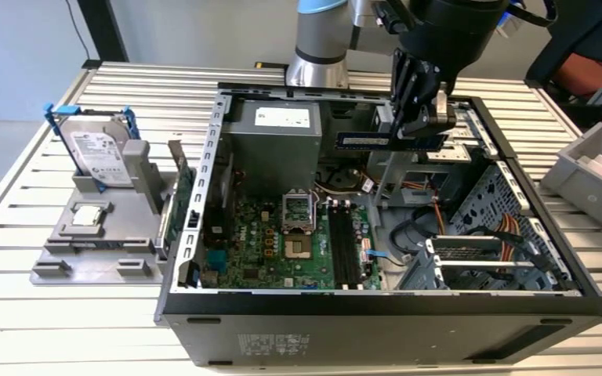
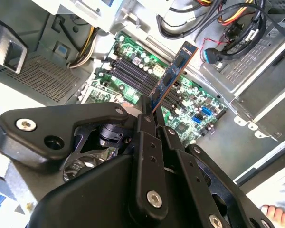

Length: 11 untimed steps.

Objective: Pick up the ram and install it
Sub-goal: 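Insert the ram into the slot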

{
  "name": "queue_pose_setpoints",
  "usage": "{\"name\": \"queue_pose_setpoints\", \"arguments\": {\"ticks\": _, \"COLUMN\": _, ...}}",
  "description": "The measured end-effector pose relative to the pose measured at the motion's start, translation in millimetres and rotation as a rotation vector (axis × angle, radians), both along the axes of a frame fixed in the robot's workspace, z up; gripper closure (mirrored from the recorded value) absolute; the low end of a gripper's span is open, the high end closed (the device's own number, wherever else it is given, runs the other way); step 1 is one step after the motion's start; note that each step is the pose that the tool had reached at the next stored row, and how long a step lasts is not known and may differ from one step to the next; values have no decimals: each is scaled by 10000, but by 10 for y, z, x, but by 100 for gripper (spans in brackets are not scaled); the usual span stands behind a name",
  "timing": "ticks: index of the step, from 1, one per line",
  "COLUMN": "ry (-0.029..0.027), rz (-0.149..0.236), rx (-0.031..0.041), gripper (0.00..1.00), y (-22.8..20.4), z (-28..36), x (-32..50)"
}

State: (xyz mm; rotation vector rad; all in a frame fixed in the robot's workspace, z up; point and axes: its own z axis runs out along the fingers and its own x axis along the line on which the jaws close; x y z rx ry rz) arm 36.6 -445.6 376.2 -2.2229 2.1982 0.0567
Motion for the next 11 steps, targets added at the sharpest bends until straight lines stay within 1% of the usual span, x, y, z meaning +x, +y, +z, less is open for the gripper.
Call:
{"name": "queue_pose_setpoints", "arguments": {"ticks": 6, "ry": 0, "rz": -124, "rx": 2, "gripper": 100, "y": -13, "z": -1, "x": 0}}
{"name": "queue_pose_setpoints", "arguments": {"ticks": 11, "ry": 0, "rz": -483, "rx": 2, "gripper": 100, "y": -34, "z": -1, "x": 0}}
